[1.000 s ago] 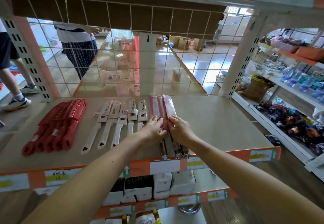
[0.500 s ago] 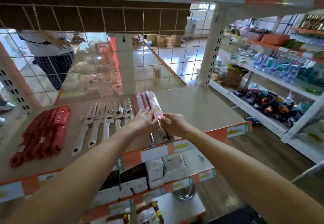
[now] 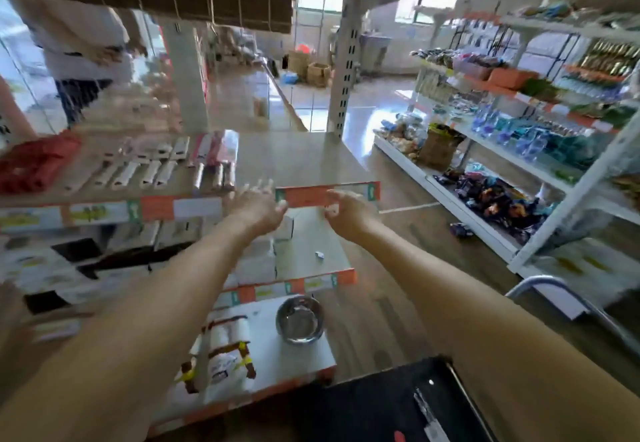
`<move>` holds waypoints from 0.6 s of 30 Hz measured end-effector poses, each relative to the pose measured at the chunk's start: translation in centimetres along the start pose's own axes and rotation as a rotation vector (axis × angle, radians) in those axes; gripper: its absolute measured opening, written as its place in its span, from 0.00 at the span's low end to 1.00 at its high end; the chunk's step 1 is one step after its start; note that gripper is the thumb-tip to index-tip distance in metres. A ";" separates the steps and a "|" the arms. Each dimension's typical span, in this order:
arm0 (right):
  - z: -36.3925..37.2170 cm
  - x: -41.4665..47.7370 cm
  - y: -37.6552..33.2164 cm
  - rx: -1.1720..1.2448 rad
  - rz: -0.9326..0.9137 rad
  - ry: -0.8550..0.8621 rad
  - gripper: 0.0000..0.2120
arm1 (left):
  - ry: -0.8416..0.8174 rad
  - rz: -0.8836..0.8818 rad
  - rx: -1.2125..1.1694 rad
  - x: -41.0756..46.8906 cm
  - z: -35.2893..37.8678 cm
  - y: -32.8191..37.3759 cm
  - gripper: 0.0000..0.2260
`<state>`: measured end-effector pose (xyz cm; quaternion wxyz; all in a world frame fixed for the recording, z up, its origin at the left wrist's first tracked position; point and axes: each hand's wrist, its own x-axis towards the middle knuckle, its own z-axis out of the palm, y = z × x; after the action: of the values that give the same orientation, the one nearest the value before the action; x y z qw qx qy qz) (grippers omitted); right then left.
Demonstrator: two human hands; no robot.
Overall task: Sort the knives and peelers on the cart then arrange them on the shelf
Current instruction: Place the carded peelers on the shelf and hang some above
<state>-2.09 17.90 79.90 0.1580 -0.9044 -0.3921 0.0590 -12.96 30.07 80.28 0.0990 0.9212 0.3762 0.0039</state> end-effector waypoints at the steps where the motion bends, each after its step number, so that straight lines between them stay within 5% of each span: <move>1: 0.2 -1.5 1.8 0.001 -0.003 0.000 0.22 | -0.007 -0.023 -0.033 -1.7 1.4 1.4 0.27; 9: 2.5 -12.1 14.2 0.006 0.055 -0.155 0.22 | -0.210 0.053 -0.171 -11.0 12.1 11.7 0.25; 18: 12.4 -17.5 27.3 0.079 0.352 -0.331 0.25 | -0.414 0.178 -0.071 -11.9 27.5 18.6 0.26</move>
<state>1.92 -9.45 58.83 0.1140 -0.9298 -0.2465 0.2483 -6.33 3.91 57.60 0.2056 0.9279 0.2648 -0.1632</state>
